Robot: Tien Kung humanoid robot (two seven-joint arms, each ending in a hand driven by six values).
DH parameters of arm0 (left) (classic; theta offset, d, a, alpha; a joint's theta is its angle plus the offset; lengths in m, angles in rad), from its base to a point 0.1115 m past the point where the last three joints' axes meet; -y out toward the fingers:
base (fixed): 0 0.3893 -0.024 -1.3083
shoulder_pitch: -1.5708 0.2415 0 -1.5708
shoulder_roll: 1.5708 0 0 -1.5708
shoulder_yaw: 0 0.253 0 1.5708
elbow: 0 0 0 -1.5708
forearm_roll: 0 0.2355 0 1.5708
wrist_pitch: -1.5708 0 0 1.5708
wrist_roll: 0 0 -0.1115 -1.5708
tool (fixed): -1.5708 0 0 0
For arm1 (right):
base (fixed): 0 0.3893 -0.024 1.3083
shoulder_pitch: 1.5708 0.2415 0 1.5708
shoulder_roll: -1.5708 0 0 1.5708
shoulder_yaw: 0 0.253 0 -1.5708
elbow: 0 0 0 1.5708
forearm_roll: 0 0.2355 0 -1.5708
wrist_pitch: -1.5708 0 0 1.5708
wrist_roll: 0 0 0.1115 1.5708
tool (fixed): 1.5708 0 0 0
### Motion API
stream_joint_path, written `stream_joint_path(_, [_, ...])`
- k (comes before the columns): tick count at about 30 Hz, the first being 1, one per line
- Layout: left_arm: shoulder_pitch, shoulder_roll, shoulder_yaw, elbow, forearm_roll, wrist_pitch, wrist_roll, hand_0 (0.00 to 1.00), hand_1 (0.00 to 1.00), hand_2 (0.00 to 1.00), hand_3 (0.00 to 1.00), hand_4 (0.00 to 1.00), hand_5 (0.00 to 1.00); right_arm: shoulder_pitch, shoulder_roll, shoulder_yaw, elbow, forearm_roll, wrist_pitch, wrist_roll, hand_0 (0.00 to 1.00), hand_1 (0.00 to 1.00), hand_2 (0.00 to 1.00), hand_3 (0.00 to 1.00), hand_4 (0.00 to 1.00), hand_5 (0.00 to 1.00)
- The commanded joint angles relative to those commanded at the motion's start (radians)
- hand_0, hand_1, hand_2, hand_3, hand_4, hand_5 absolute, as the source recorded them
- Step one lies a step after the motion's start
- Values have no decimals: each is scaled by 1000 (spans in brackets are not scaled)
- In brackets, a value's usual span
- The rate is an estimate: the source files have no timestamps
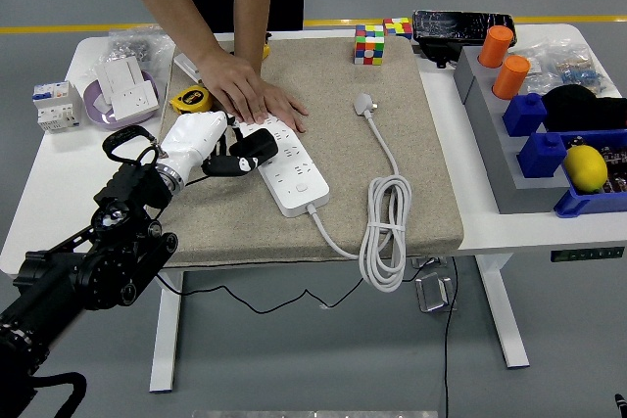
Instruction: Pick up the plug,place it near the board,insert it into the board,press the button
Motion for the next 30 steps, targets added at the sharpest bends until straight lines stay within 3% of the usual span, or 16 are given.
stream_joint_path(5, [23,8,-38,-55,-9,-15,-2,335,260,257,337,625,516,-2,1,4,0,-1,-1,0,937,870,812,806,998,998])
stream_joint_path(14, [138,33,-201,-256,-99,-37,8,335,260,258,338,624,515,-9,5,15,-1,-2,0,0,936,870,812,805,998,998])
stream_joint_path(18, [184,51,-240,-323,-105,-35,10,335,262,257,339,624,511,-12,5,20,-1,-2,0,1,937,870,811,805,998,998])
stream_joint_path(23, [209,75,-236,-315,-87,-23,-6,339,273,262,344,624,507,-11,5,25,0,-4,1,1,936,870,812,805,998,998])
stream_joint_path(30, [224,91,-221,-228,-27,45,-61,341,277,266,348,626,504,-8,5,28,0,-3,1,1,936,870,811,805,998,998])
